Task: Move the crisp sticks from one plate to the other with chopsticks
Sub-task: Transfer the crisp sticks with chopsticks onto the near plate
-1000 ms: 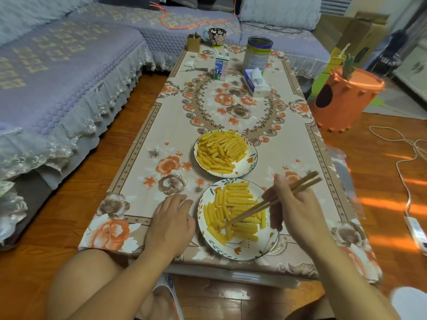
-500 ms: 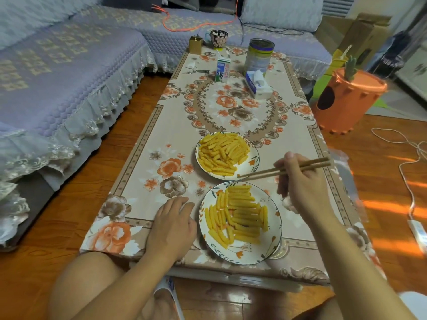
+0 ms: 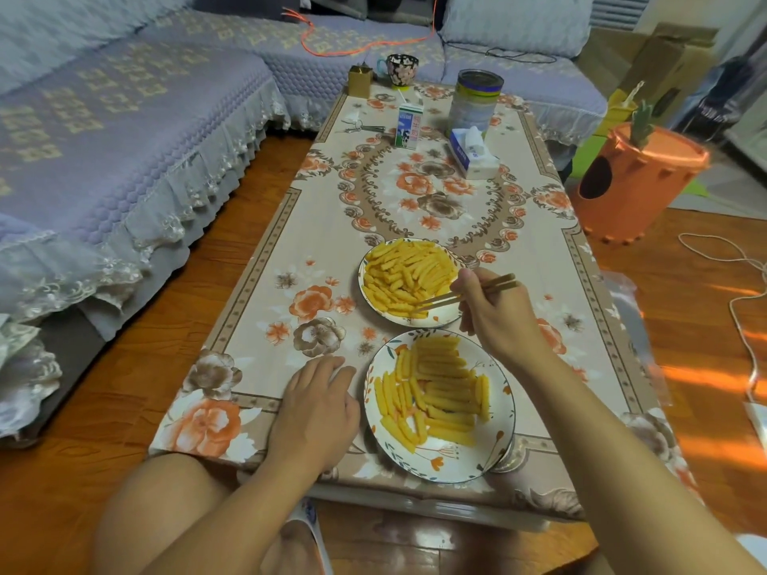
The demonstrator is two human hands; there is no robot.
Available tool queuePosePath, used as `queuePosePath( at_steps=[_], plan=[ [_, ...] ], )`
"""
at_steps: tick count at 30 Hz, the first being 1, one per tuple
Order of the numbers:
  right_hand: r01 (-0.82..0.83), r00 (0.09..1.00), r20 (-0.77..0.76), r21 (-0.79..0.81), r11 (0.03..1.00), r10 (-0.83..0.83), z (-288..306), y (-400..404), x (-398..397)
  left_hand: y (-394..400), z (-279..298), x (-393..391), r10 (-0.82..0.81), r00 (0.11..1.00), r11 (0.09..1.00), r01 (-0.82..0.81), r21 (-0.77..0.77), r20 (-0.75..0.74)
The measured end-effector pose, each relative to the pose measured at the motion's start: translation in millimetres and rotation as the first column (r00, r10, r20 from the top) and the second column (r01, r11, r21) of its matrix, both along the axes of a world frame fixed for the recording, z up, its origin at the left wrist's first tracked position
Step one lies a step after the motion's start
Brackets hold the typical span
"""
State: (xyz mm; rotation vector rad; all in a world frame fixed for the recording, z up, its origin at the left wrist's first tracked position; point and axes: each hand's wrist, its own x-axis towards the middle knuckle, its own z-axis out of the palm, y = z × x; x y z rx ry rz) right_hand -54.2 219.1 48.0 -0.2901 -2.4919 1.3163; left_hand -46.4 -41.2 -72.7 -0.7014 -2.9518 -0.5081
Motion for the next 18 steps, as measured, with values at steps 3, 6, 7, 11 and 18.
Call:
queuePosePath(
  at_steps=[3,6,7,11,18],
  plan=[
    [0.005,1.0,0.003,0.013,1.0,-0.005,6,5,0,0,0,1,0.003,1.0,1.0,-0.003,-0.003,0.003],
    [0.039,0.999,-0.029,-0.036,0.999,-0.04,14,10,1,0,0,1,0.005,1.0,1.0,-0.005,-0.005,0.015],
    [0.048,0.998,-0.039,-0.051,0.998,-0.05,16,12,2,0,0,1,0.006,1.0,1.0,-0.006,-0.005,0.016],
    [0.083,0.993,-0.072,-0.119,0.989,-0.092,25,18,8,0,1,1,0.002,1.0,1.0,-0.001,-0.016,0.026],
    [0.126,0.979,-0.127,-0.216,0.968,-0.156,46,20,21,0,2,1,0.007,0.999,1.0,-0.007,-0.016,0.032]
  ],
)
